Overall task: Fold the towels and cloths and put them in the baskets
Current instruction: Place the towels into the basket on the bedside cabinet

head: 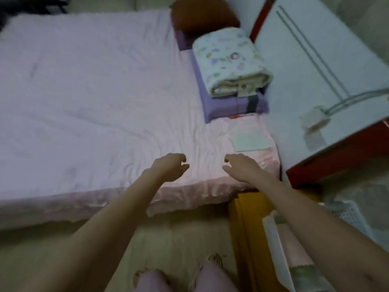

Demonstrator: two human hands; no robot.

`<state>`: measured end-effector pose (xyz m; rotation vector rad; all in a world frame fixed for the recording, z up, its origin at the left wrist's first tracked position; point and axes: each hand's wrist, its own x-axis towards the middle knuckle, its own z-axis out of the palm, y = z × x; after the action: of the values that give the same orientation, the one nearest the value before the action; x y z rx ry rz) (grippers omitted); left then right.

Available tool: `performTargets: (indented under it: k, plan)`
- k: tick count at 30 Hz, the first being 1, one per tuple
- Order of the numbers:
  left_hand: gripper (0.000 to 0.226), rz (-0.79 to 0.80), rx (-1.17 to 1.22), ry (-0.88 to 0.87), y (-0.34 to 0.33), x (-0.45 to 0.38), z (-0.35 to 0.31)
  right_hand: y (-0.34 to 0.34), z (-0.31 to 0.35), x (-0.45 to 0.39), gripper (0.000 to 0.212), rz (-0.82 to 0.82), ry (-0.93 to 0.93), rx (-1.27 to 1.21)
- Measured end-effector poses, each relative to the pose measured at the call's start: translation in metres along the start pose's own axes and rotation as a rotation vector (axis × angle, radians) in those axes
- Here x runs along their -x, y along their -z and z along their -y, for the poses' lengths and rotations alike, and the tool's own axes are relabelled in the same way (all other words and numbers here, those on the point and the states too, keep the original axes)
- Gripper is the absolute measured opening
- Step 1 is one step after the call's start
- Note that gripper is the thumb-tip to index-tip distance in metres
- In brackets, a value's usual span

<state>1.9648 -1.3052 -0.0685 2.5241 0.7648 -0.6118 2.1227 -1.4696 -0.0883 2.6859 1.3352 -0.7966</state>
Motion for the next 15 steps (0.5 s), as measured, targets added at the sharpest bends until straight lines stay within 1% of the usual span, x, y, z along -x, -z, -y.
performTargets:
  k: [3,6,8,11,13,15]
  plan:
    - [0.04,-0.083,0.103,0.169,0.018,0.057,0.097,0.011,0.115,-0.027,0.038,0.022,0.147,0.113]
    - [0.04,-0.157,0.163,0.326,0.023,0.125,0.201,0.004,0.25,-0.039,0.039,0.083,0.342,0.219]
    - [0.04,-0.173,0.177,0.413,0.024,0.176,0.269,-0.005,0.344,-0.037,0.04,0.104,0.473,0.289]
    - [0.04,-0.176,0.206,0.535,0.021,0.251,0.363,-0.024,0.476,-0.025,0.04,0.089,0.647,0.342]
    - [0.034,-0.187,0.248,0.616,0.016,0.295,0.421,-0.039,0.552,-0.016,0.04,0.098,0.734,0.353]
    - [0.022,-0.212,0.302,0.68,0.009,0.336,0.47,-0.054,0.619,-0.011,0.04,0.122,0.801,0.377]
